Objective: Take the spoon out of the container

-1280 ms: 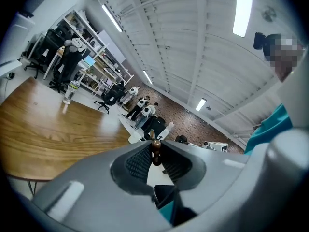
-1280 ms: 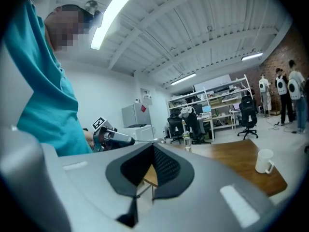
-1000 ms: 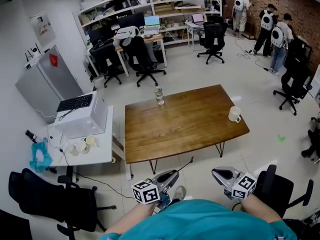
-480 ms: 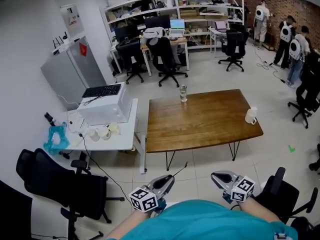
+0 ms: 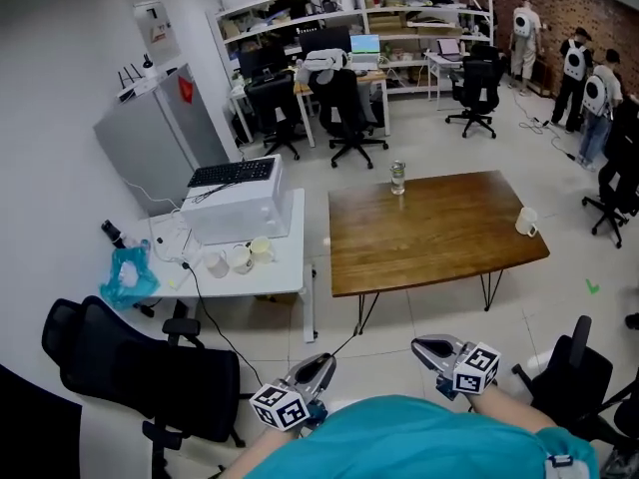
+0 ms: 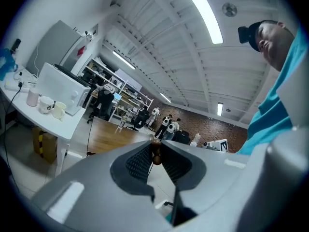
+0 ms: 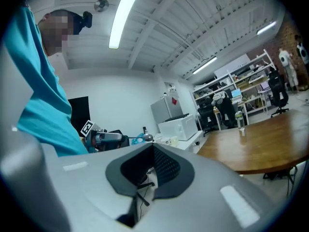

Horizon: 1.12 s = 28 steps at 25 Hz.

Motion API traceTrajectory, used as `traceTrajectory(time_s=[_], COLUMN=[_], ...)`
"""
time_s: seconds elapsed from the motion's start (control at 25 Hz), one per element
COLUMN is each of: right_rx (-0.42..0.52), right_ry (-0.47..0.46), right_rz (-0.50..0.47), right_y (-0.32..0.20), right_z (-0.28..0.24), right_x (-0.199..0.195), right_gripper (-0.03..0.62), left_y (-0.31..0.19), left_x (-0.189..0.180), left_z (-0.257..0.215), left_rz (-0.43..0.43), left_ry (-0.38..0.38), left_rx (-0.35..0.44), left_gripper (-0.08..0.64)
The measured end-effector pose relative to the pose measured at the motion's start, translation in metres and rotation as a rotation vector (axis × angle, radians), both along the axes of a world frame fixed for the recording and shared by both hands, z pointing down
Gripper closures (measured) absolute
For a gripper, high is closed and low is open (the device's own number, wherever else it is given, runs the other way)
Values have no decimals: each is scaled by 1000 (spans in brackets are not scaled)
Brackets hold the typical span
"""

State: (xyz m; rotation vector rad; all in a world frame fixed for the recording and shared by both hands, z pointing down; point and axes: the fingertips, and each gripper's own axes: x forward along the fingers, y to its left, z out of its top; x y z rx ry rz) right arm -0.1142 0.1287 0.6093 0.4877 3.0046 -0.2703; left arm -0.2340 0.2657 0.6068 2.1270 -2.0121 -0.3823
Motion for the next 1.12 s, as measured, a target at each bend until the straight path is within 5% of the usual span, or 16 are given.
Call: traceTrajectory(time_s=[1.12], right_rx=[57], right_ry=[27], right_rz=[-56], right_y=[-12], right_z=[-5], right_x=[-49], right_gripper=[592], left_y=[4], left_x=[-39], left_z=[-8], left_rz=[-60], left_ry=[7], left_rx=[46], left_gripper=[509])
